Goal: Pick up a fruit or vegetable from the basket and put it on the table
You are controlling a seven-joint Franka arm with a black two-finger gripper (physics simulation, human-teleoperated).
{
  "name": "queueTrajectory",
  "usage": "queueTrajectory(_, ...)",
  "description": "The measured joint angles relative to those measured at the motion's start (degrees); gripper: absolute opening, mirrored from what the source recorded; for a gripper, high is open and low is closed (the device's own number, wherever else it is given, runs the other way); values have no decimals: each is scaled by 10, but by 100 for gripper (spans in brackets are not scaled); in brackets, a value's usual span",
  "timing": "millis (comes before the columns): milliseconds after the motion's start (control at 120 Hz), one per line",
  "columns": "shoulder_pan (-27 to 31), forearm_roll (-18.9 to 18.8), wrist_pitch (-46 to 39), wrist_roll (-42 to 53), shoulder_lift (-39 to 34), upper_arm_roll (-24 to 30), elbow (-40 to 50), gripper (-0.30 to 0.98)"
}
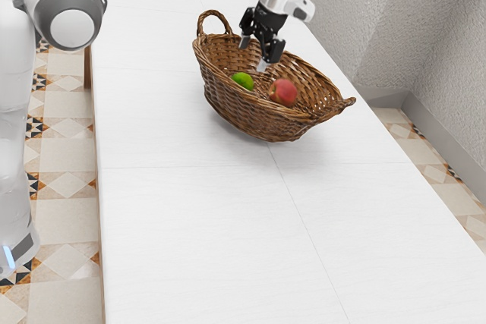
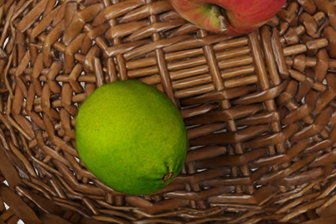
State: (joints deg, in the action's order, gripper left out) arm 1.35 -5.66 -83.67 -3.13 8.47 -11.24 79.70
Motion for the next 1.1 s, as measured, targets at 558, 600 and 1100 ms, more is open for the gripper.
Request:
queueTrajectory(558,10,23,-53,15,11,-31,26,69)
queueTrajectory(600,15,24,-56,17,15,-31,24,69)
queueTrajectory(1100,21,38,-72,25,42,-27,13,69)
